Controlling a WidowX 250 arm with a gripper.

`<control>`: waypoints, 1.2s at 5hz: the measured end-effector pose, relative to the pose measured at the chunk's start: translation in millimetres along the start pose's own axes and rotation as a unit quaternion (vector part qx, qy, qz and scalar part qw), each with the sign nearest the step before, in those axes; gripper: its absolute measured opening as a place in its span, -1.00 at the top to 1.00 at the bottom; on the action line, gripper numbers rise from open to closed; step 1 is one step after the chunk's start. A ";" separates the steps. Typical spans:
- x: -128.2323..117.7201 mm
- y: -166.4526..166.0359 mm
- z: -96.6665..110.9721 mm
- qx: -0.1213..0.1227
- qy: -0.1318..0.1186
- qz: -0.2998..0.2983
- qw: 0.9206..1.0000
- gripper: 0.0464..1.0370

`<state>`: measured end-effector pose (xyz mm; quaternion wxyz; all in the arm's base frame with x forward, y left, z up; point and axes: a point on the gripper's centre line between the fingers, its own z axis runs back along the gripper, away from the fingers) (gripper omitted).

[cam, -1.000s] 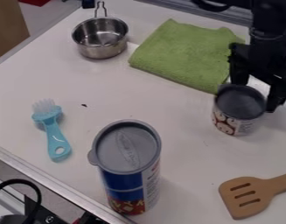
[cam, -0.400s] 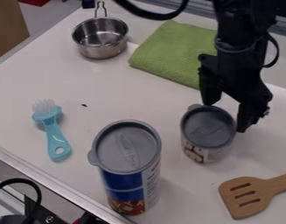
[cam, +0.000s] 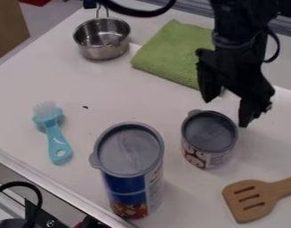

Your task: Move the tiny can next to the larger can at the bottom of the table

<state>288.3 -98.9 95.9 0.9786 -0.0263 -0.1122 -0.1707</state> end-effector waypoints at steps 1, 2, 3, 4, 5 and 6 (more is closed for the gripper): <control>20.8 12.9 2.9 0.006 -0.004 0.036 0.999 -0.92; 41.5 21.7 4.3 0.016 -0.010 0.072 0.997 -0.92; 47.8 33.3 4.5 0.037 -0.020 0.112 0.993 -0.92; 52.9 51.9 8.0 0.063 -0.033 0.157 0.985 -0.92; 48.7 79.1 12.0 0.067 -0.029 0.175 0.982 -0.92; 38.2 114.6 14.5 0.067 -0.009 0.175 0.982 -0.92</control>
